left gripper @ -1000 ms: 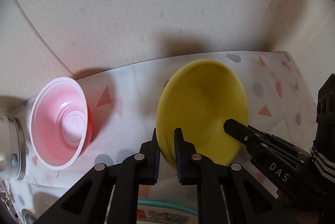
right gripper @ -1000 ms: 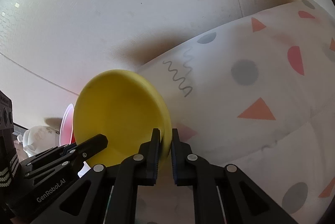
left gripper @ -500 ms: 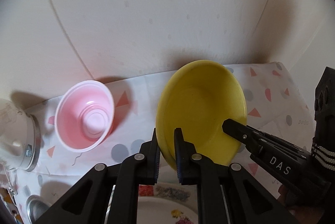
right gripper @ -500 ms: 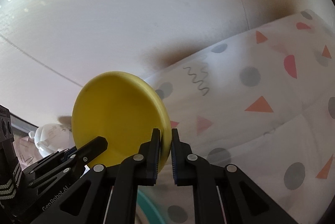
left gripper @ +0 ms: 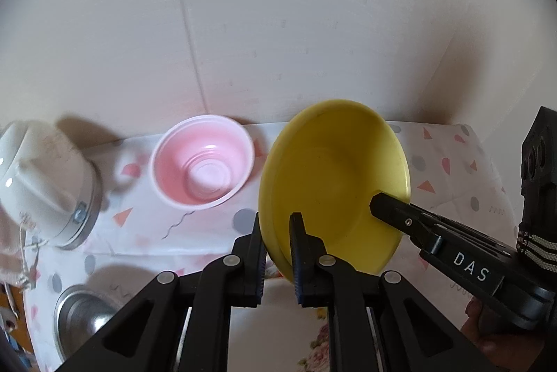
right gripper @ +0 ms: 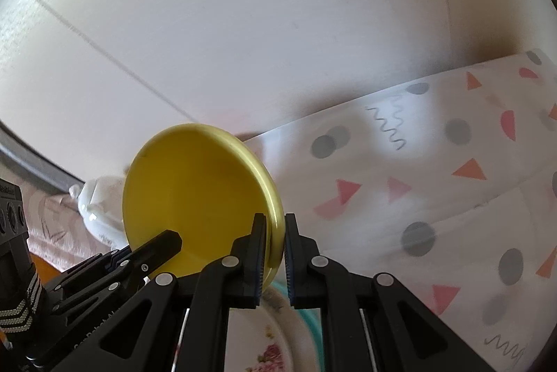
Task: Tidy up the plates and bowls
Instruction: 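Carry the yellow bowl with both grippers and lower it into the steel bowl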
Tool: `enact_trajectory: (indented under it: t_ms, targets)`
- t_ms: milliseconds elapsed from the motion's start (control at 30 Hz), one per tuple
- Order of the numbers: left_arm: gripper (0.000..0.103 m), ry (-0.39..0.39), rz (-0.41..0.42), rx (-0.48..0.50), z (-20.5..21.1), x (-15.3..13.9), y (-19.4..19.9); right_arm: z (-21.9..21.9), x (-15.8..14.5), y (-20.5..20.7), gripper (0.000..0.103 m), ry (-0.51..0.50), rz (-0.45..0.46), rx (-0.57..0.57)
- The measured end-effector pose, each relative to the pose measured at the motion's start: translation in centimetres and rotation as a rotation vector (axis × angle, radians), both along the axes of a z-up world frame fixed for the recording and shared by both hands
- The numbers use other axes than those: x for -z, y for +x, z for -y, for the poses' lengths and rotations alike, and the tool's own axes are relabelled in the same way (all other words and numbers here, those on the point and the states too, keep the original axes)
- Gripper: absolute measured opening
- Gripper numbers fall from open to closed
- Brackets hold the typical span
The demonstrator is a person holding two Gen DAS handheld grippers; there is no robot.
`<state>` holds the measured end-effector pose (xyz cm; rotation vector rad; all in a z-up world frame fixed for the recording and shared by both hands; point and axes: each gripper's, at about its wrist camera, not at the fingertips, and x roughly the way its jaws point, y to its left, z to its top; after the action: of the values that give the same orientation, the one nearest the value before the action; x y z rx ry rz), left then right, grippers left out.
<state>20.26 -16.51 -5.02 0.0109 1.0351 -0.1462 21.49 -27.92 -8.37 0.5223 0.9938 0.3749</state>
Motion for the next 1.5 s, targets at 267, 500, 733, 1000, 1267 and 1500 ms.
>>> enact_trajectory:
  t_ms: [267,500,733,1000,1267,1500]
  targets:
    - [0.013,-0.024,0.01,-0.066,-4.0,-0.8,-2.3,-3.2,-1.4,-1.8,0.01,-0.009,0.017,-0.075]
    - [0.013,-0.036,0.008,-0.143,-7.6,-1.1,-5.1,-7.0,-1.6,-2.9,0.01,-0.021,0.025,-0.154]
    - [0.013,-0.058,-0.004,-0.228,-11.6,-0.7,-7.6,-11.3,-1.9,-4.4,0.01,-0.022,0.021,-0.245]
    - [0.013,-0.087,-0.017,-0.324,-16.2,-0.2,-10.7,-15.9,-2.0,-5.8,0.01,-0.033,0.021,-0.361]
    - [0.013,-0.099,-0.041,-0.394,-19.2,0.9,-12.9,-19.4,-1.6,-6.9,0.01,-0.059,0.002,-0.449]
    - [0.014,-0.093,-0.077,-0.429,-20.8,2.5,-13.8,-21.8,-0.7,-7.5,0.01,-0.093,-0.021,-0.51]
